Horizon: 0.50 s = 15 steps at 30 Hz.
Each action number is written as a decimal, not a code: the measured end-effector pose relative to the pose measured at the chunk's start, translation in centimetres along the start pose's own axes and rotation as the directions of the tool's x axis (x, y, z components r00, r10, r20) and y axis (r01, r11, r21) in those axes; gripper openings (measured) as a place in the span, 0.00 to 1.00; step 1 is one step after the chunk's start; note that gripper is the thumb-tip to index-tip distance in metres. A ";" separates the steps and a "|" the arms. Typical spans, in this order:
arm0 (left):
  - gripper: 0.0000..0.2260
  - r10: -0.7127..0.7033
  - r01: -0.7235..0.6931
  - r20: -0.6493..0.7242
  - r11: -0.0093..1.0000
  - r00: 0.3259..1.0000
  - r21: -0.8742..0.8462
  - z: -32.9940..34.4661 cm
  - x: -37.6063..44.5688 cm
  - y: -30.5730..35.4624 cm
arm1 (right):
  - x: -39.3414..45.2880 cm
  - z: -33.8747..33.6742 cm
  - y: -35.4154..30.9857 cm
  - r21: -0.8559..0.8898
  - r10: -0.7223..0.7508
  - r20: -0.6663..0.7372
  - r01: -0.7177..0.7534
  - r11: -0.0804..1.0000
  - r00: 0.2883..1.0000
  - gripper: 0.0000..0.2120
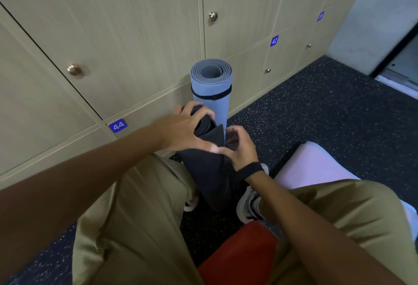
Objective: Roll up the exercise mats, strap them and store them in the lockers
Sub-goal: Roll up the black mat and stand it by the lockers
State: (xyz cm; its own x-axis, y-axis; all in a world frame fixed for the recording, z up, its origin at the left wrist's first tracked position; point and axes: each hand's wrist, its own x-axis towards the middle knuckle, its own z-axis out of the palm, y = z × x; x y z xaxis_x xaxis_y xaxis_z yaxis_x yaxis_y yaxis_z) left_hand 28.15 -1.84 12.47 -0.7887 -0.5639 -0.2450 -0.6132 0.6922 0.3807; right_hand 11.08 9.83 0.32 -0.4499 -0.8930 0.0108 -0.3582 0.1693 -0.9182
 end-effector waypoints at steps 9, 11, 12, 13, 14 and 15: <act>0.39 -0.059 0.103 -0.267 0.983 0.962 0.152 2.4 0.9 -1.8 | -1.3 1.6 0.1 -0.040 -0.040 0.221 0.050 0.998 0.975 0.34; 0.39 -0.063 0.117 -0.296 0.979 0.953 0.166 2.6 1.3 -1.5 | -0.9 1.4 0.3 -0.036 -0.008 0.247 0.017 0.999 0.969 0.39; 0.38 -0.066 0.120 -0.316 0.981 0.946 0.154 2.7 1.5 -1.2 | -0.7 1.2 0.2 -0.037 0.009 0.260 0.000 0.999 0.965 0.43; 0.37 -0.071 0.125 -0.341 0.982 0.937 0.139 2.8 1.8 -0.9 | -0.6 1.0 0.1 -0.041 0.018 0.273 -0.007 0.999 0.962 0.47; 0.36 -0.081 0.136 -0.362 0.982 0.929 0.129 3.0 2.1 -0.6 | -0.6 0.9 -0.1 -0.046 0.022 0.282 -0.009 0.999 0.959 0.51; 0.37 -0.096 0.152 -0.373 0.981 0.923 0.124 3.3 2.4 -0.2 | -0.5 0.9 -0.2 -0.052 0.023 0.282 -0.009 0.999 0.959 0.52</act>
State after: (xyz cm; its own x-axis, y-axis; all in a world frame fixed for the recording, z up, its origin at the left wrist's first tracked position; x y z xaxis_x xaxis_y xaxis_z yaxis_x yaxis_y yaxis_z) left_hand 26.24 -1.87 8.90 -0.6524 -0.7546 0.0701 -0.7265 0.6490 0.2258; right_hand 12.12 9.86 0.18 -0.2095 -0.9701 -0.1224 -0.3967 0.1987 -0.8962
